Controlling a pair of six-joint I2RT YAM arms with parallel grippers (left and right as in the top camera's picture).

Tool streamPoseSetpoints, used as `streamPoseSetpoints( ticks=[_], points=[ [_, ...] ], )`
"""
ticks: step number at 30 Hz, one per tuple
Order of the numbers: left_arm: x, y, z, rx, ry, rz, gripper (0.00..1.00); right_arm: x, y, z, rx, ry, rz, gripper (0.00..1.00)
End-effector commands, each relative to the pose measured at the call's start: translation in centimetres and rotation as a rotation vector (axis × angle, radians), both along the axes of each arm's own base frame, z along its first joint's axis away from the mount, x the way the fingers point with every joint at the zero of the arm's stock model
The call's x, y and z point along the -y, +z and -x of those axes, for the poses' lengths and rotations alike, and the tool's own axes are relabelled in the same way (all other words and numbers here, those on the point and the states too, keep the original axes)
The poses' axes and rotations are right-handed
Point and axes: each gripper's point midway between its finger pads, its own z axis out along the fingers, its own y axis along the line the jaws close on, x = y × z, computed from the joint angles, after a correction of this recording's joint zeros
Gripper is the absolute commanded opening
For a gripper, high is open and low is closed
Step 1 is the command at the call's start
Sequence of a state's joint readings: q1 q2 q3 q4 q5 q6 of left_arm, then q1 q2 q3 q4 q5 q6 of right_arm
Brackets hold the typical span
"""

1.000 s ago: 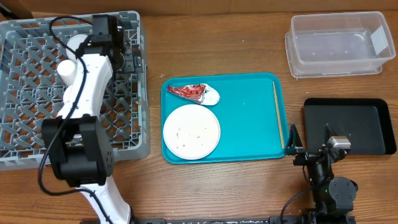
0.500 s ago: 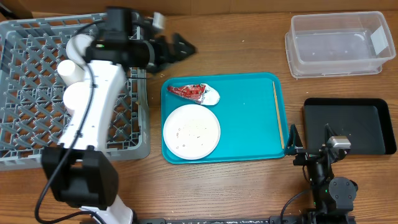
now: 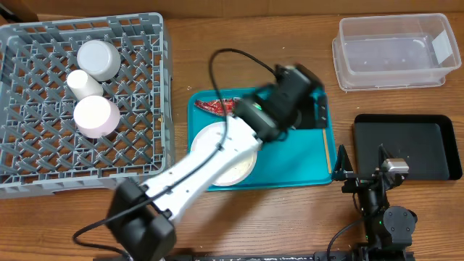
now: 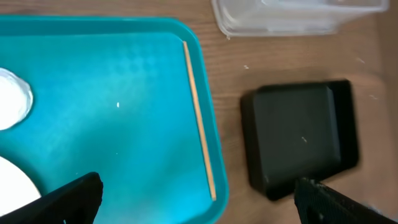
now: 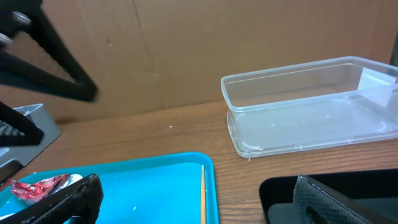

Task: Sort waste into correct bins and load items into the dishwasher
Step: 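Move the left gripper back to the second chopstick on the tray edge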

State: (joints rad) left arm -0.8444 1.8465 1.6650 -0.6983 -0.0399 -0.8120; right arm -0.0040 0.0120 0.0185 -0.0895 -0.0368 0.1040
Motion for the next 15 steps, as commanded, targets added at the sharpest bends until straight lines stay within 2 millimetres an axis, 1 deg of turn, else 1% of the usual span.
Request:
streamPoseSetpoints(
  ticks=[1,3,7,9,12,15],
  points=[
    [-0.5,-2.1,-2.0,0.112,0.192,-0.115,1.0,0.1,-0.3,-0.1,-0.002,-0.007,-0.004,1.0],
    [0.4,-3.4,-1.9,0.103,0.193,-0.116,1.0,0.1,-0.3,-0.1,-0.002,-0.007,-0.004,1.0],
    [2.2,-7.3,-2.3,0.056,0.245,-0.089,0.98,0.1,-0.3,-0.1,-0.002,-0.007,-0.004,1.0],
    [3.0,-9.1,-2.6,0.058,0.24,-0.094,1.0,0.1,-0.3,-0.1,-0.002,-0.007,-0.004,1.0],
    [4.1,-12.0,-3.1,0.078,0.187,-0.131,1.0,0.1,-0.3,-0.1,-0.002,-0.007,-0.004,1.0],
    [4.8,-14.3,-3.3,0.105,0.116,-0.18,1.0,0.1,-0.3,-0.1,-0.002,-0.007,-0.004,1.0]
  ],
)
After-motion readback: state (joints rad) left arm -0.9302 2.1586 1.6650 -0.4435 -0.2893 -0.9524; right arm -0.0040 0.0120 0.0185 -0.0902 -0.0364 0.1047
